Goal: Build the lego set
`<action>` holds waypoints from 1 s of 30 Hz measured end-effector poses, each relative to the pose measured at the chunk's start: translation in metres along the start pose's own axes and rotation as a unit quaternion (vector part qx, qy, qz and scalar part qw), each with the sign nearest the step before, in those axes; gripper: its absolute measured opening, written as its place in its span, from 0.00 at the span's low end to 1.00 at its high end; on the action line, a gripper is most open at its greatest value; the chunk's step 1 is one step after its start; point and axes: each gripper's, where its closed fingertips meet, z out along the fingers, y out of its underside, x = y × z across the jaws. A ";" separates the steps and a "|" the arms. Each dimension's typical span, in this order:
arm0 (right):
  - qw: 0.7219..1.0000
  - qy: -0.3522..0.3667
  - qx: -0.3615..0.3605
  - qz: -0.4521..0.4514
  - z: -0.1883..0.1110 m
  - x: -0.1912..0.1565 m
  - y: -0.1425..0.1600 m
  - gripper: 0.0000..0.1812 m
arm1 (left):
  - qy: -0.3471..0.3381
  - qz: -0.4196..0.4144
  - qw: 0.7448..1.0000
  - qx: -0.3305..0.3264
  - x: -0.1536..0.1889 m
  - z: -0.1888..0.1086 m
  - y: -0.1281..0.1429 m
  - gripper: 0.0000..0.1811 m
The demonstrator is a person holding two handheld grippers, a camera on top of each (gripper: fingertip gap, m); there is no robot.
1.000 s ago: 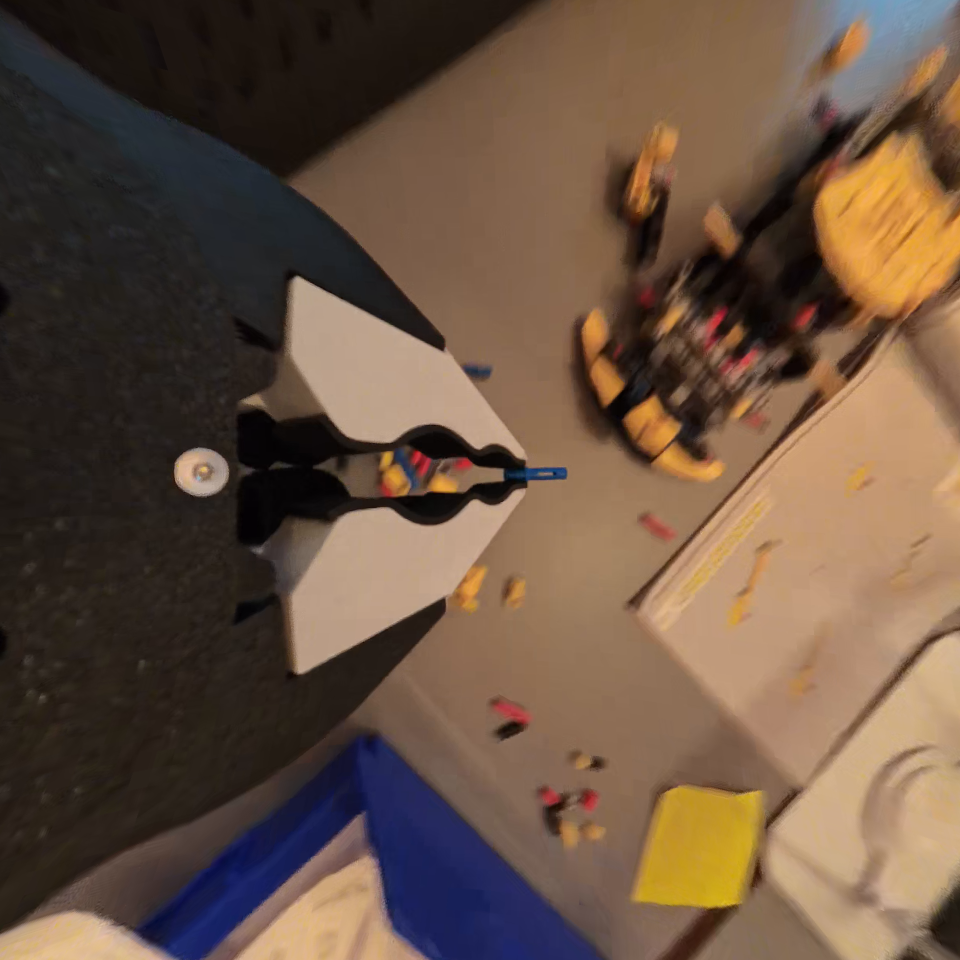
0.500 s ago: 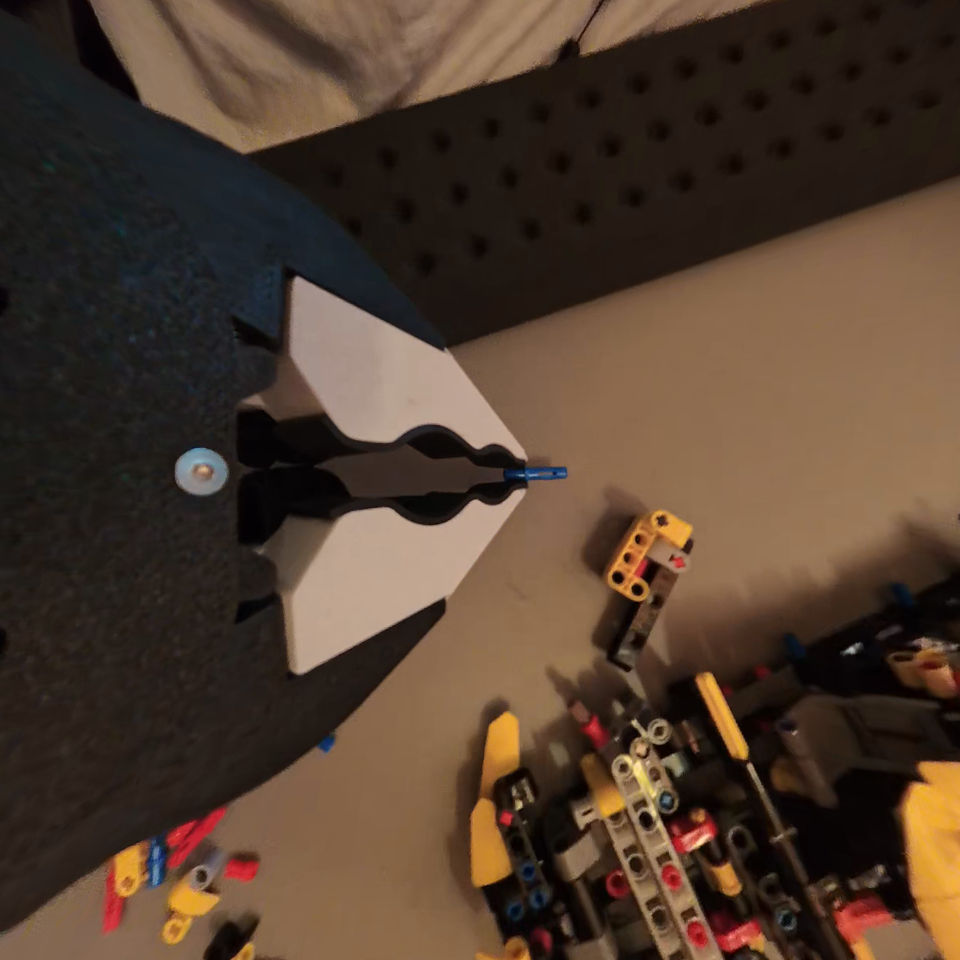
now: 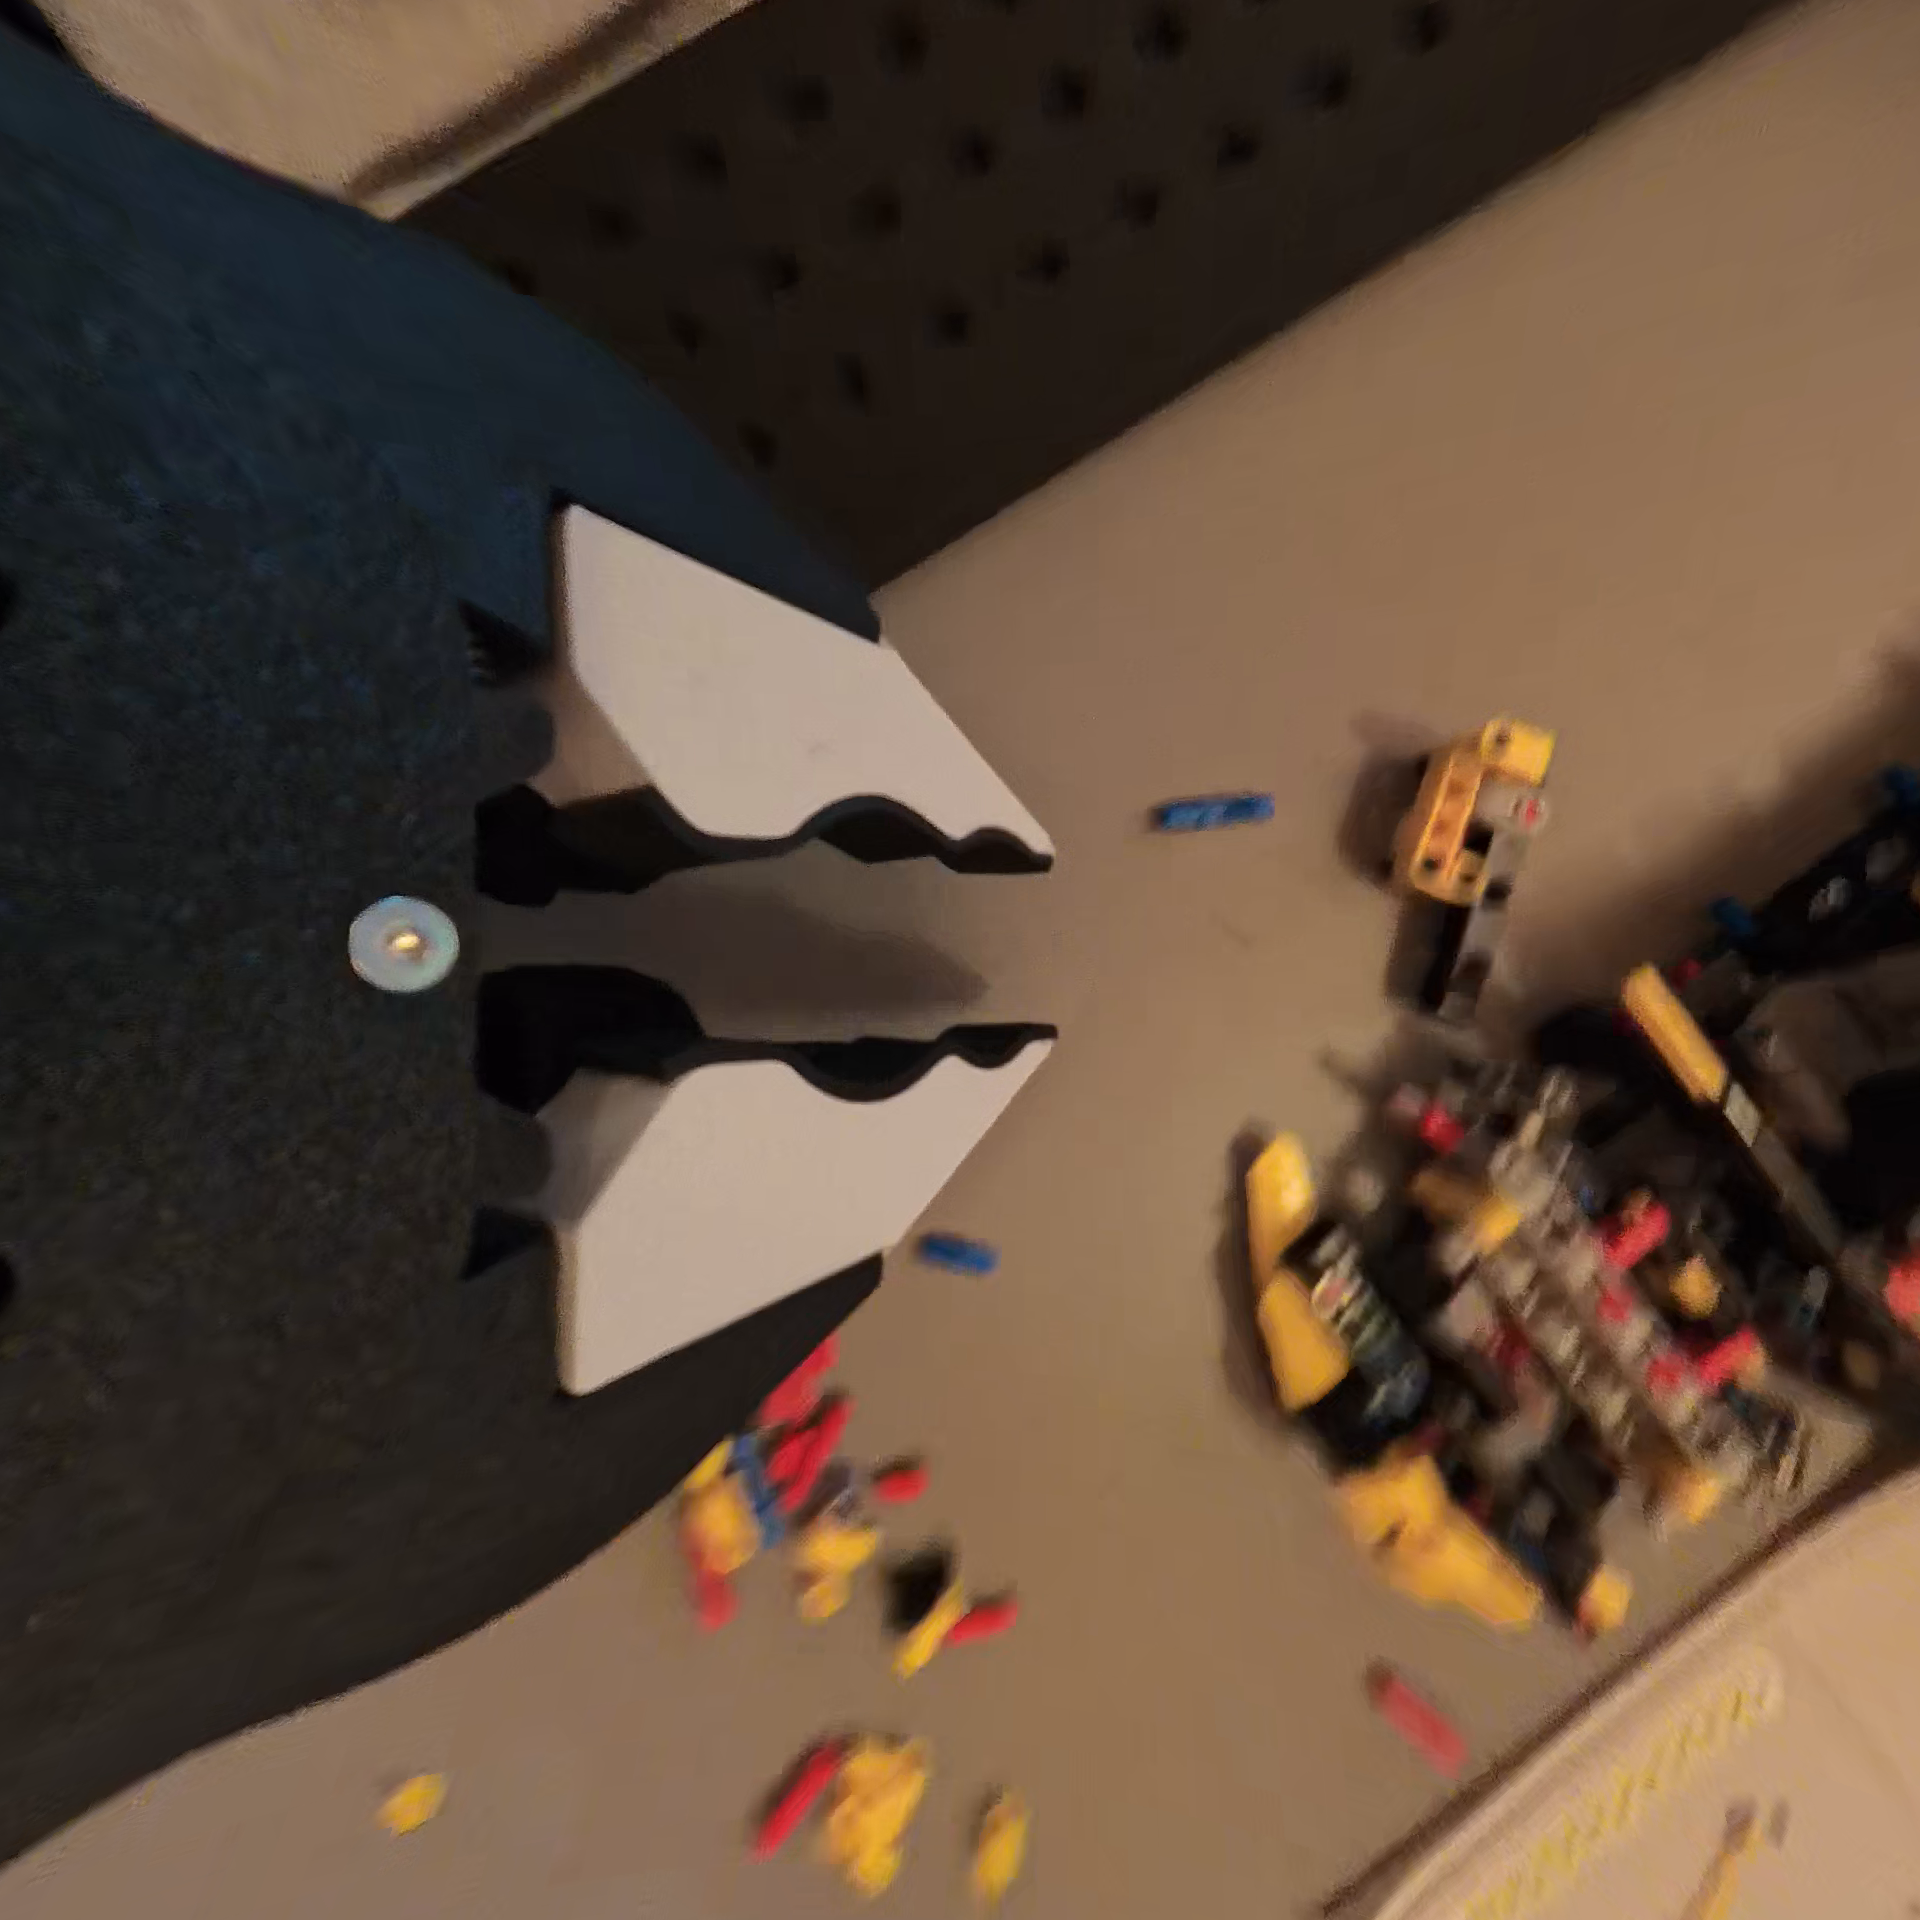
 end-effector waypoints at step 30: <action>1.000 0.004 0.015 -0.007 0.000 -0.002 0.003 0.08 | -0.007 0.001 1.000 -0.012 -0.007 0.003 0.008 0.16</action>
